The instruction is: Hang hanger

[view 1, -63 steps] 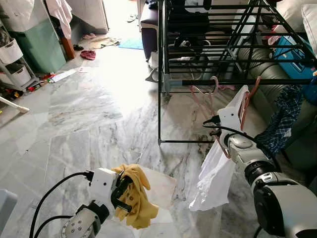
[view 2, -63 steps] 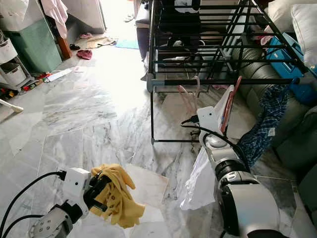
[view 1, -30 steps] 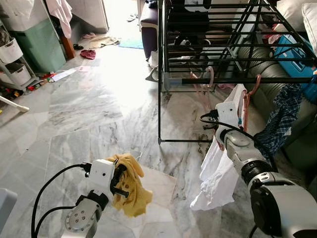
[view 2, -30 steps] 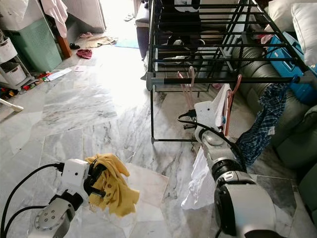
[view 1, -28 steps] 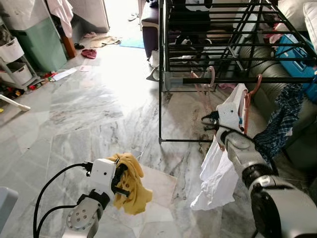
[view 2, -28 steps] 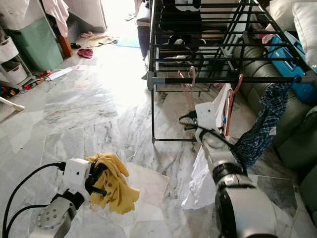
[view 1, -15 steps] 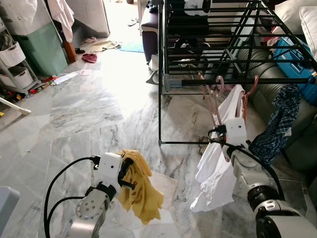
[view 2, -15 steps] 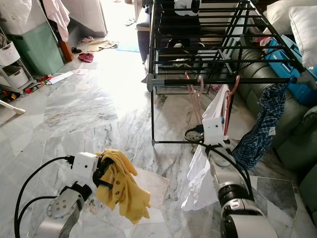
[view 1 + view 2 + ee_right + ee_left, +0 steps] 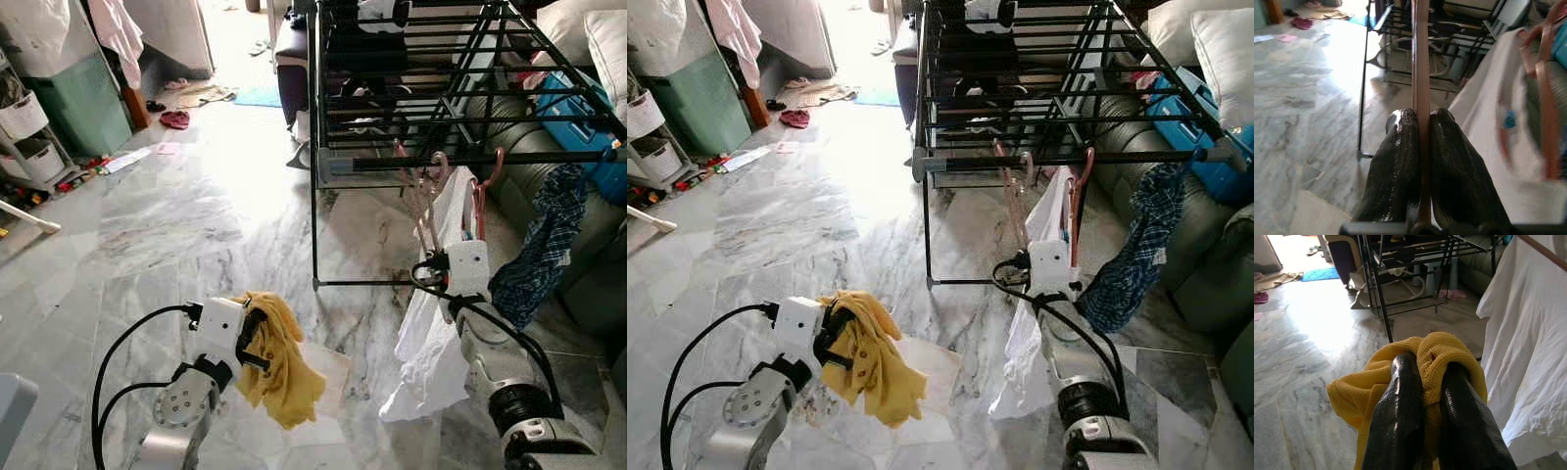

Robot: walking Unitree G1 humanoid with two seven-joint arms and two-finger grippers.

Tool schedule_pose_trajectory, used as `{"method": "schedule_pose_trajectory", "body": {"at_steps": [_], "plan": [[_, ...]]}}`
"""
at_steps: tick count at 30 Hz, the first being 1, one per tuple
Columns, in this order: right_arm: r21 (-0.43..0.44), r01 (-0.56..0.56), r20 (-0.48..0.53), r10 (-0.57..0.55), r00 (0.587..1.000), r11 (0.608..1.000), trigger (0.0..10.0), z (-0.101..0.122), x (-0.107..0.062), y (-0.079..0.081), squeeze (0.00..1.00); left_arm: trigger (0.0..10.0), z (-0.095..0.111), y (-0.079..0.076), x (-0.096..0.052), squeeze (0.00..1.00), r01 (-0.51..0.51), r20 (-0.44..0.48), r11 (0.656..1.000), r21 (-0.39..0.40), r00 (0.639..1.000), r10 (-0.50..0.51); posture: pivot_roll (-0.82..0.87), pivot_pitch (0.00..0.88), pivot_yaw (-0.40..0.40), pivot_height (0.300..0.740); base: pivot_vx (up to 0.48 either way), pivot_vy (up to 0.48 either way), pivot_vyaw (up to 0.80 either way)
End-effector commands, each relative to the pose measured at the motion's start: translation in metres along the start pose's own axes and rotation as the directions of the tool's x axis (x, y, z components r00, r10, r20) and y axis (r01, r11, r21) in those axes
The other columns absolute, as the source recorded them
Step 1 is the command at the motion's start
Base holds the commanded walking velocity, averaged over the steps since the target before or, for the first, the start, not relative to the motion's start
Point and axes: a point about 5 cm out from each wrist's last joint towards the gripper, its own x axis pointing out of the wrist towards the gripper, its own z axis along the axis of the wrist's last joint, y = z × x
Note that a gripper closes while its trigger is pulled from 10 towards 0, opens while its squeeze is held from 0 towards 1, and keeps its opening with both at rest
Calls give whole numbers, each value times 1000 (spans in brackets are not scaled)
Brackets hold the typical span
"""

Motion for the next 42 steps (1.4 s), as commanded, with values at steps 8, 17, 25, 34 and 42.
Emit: {"method": "schedule_pose_trajectory", "body": {"at_steps": [8, 17, 25, 34, 42], "plan": [[-17, -56, 6, 56, 998, 998, 10000, -14, -38, 10, 0, 10000, 10, 13, 1, 0, -39, 35, 999, 31, 999, 38, -7, 0, 57, 740, 0, 0, 0], [-10, -273, -68, 272, 960, 962, 10000, -21, -70, 12, 0, 10000, 15, 27, 15, 0, 83, 0, 969, 235, 996, -86, -61, 0, 82, 740, 0, 0, 0], [-59, -377, -67, 373, 925, 924, 10000, -12, -70, 15, 0, 10000, 28, 43, 24, 0, 140, -17, 925, 354, 990, -143, -68, 0, 95, 740, 0, 0, 0], [12, -286, 6, 286, 958, 958, 10000, -1, -61, 26, 0, 10000, 27, 68, 19, 0, -225, 57, 934, 278, 974, 218, -32, 0, 99, 740, 0, 0, 0], [148, -220, -34, 227, 973, 964, 10000, -10, -64, 44, 0, 10000, -1, 46, -5, 0, -377, -2, 908, 183, 923, 384, -1, 0, 80, 740, 0, 0, 0]]}}
